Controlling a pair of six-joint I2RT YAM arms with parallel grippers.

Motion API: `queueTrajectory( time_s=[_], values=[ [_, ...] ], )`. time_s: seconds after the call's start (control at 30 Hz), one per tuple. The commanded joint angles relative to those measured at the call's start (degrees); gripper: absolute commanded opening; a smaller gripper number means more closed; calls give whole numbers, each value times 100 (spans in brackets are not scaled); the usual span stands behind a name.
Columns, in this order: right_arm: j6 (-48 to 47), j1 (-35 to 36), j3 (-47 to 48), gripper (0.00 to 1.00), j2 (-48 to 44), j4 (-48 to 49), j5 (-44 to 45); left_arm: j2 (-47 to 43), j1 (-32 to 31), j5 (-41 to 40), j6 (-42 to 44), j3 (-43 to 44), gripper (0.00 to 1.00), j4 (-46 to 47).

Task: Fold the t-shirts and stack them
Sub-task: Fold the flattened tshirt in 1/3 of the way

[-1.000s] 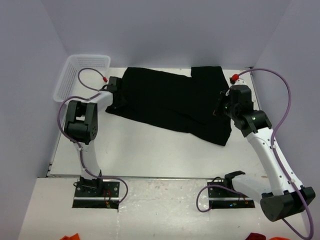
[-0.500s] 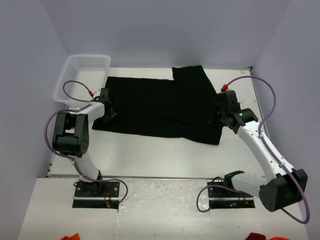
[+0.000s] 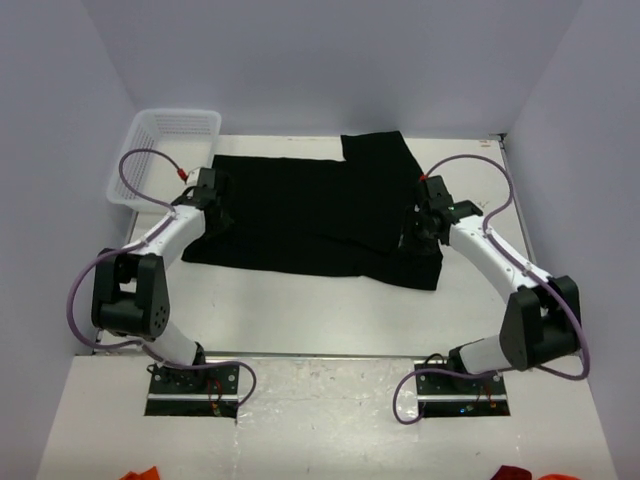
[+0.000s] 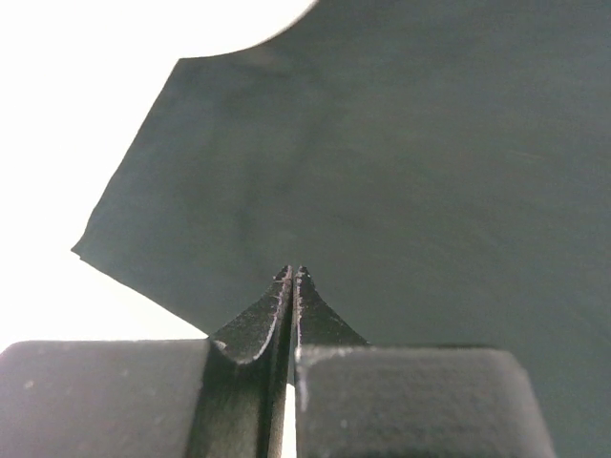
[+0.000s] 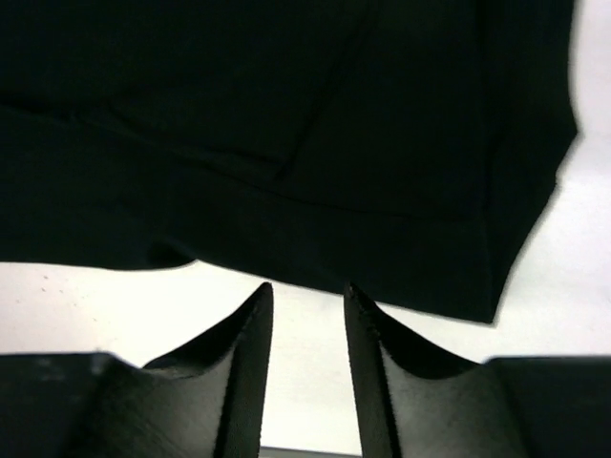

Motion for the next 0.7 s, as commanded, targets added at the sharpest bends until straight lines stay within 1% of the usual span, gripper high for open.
queueTrajectory(
  time_s=[0.0, 0.1, 0.13, 0.23, 0.4, 0.67],
  values=[
    [-106, 166, 375, 36, 667, 516, -624, -501, -297, 385, 261, 290, 0, 72],
    [-115, 394, 674, 36, 1116, 544, -607, -738, -315, 666, 313, 203, 0, 274],
    [-115, 447, 753, 36, 1423, 544, -624, -825, -315, 728, 331, 124, 0, 396],
    [-71, 562, 938, 36, 1802, 596, -519, -862, -324, 965, 410, -8, 0, 555],
    [-53, 571, 1009, 38, 2006, 649, -431, -791, -315, 1062, 533, -140, 0, 608],
    [69, 562, 1157, 38, 2190, 562, -193, -897, -315, 1185, 524, -307, 0, 863]
  ],
)
